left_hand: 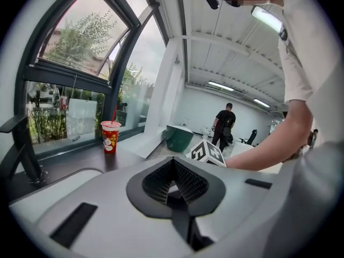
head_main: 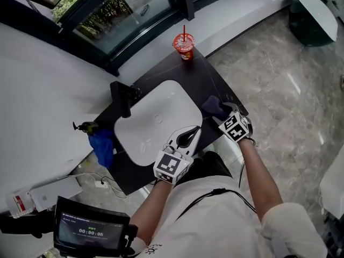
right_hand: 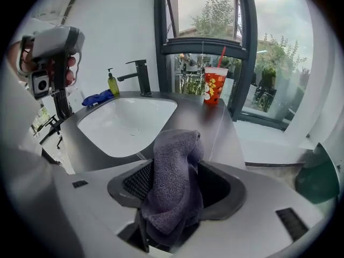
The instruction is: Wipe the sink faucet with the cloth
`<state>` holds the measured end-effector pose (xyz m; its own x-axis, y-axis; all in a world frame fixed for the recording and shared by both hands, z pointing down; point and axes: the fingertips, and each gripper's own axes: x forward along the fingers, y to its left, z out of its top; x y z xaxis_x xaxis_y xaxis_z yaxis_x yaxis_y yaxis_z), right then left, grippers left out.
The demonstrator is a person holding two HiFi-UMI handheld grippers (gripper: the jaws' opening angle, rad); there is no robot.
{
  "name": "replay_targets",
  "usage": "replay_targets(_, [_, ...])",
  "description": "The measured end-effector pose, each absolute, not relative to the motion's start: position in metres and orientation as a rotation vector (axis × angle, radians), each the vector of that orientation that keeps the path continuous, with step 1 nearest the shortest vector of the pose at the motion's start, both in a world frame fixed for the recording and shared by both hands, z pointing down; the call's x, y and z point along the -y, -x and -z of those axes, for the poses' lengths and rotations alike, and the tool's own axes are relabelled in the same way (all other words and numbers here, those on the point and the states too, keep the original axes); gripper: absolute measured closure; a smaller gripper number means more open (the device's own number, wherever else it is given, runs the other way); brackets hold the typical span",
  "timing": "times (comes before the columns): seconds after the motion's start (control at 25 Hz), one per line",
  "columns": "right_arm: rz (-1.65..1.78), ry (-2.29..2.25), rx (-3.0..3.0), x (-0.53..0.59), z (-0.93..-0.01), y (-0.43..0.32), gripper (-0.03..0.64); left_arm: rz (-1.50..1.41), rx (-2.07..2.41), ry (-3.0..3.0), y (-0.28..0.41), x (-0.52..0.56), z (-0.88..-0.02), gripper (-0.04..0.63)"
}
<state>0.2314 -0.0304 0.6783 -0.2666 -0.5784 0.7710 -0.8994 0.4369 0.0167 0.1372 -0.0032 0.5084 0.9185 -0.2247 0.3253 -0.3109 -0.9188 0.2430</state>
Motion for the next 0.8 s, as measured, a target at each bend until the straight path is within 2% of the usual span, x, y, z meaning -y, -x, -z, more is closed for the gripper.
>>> replay_targets(0.12, [-0.577, -1.223, 1.946, 0.031, -0.688, -0.231, 0.387, -0.422, 0.427, -2.783, -0.131, 0.007, -0.510, 0.595])
replay_targets(0.16, [-0.580, -1.224, 1.943, 0.032, -0.689, -0.232, 0.429, -0.422, 0.432, -2.783, -0.130, 0.008, -0.510, 0.595])
replay_targets(0.2, [-0.582, -1.230, 1.944, 0.032, -0.689, -0.233, 0.501, -0.420, 0.436, -2.783, -0.130, 0.009, -0.509, 0.595])
replay_targets(0.24, [-0.586, -1.235, 1.948, 0.032, -0.689, -0.234, 0.509, -0.417, 0.439, -2.783, -0.130, 0.010, -0.509, 0.595])
replay_targets(0.52, [-0.544, -1.259, 2.040, 0.040, -0.658, -0.227, 0.509, -0.376, 0.507, -2.782, -0.122, 0.022, -0.506, 0.595])
replay_targets(0.8, [-0.407, -1.181, 2.264, 0.080, -0.565, -0.170, 0.509, -0.298, 0.712, -2.755, -0.073, 0.051, -0.474, 0.595])
